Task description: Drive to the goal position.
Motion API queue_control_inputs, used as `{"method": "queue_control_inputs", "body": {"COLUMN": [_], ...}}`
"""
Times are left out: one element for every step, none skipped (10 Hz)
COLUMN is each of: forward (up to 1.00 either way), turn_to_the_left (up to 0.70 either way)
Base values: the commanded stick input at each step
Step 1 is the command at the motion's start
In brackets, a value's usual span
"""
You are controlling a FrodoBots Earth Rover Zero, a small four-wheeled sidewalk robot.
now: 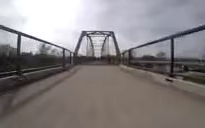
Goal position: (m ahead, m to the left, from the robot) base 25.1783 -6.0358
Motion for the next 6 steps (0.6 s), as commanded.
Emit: {"method": "queue_control_inputs", "body": {"forward": [1.00, 1.00, 1.00, 1.00, 1.00, 1.00], "turn_to_the_left": [0.00, 0.00, 0.00, 0.00, 0.00, 0.00]}}
